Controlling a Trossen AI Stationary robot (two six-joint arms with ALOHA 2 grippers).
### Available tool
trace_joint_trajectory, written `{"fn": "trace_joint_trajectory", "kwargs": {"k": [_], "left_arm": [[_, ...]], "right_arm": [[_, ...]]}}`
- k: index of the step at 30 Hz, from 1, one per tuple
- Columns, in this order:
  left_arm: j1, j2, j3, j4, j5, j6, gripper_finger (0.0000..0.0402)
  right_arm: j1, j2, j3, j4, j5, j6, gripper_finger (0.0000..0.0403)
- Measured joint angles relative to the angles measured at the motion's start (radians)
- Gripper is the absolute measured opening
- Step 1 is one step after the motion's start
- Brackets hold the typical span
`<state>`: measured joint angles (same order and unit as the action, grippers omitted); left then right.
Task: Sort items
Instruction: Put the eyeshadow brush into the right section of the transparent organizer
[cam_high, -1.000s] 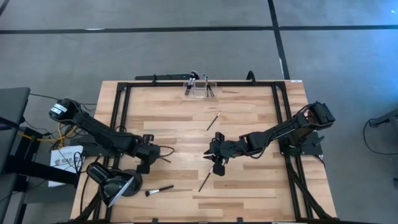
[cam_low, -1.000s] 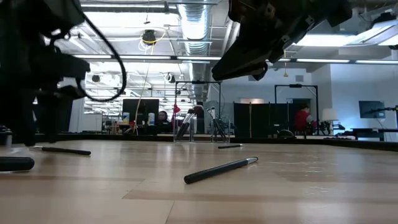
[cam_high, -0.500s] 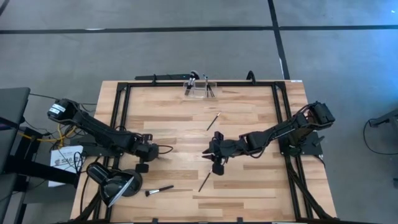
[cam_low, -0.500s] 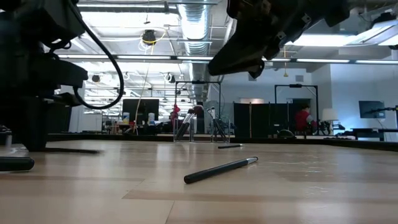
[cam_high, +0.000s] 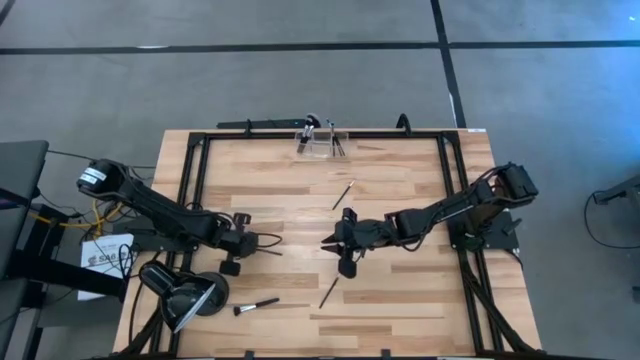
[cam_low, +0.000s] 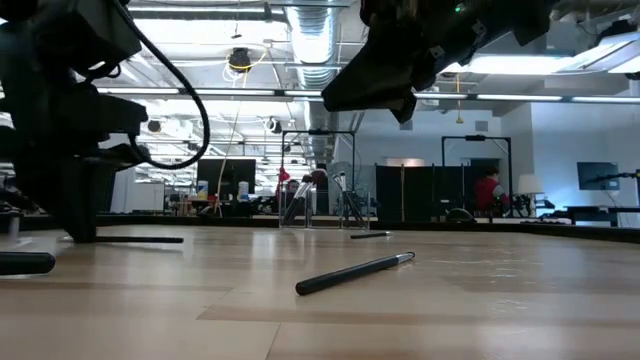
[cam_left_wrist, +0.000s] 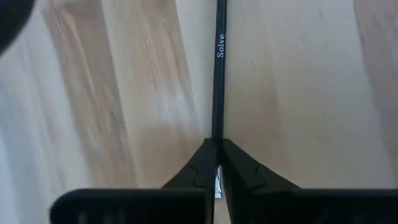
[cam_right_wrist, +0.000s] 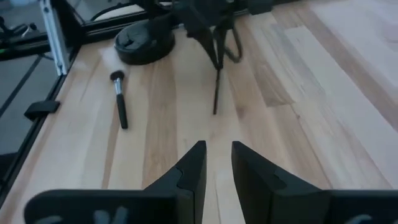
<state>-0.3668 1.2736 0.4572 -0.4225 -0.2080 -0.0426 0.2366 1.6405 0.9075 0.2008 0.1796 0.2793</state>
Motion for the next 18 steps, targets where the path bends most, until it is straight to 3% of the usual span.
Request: {"fn": "trace_joint_trajectory", "kwargs": {"k": [4, 8, 18], "left_arm": [[0.006, 0.003, 0.032, 0.027, -0.057, 0.042, 0.0013], [0.063, 0.002, 0.089, 0.029, -0.033, -0.043, 0.0007], [0.232, 0.001, 0.226, 0.038, 0.193, -0.213, 0.0005]], "right_arm": [[-0.050, 0.000, 0.000, 0.004, -0.044, 0.021, 0.0068], [-0.057, 0.000, 0.004, 0.022, -0.068, -0.078, 0.0070], [0.056, 0.000, 0.099, 0.016, 0.213, -0.563, 0.0099]]}}
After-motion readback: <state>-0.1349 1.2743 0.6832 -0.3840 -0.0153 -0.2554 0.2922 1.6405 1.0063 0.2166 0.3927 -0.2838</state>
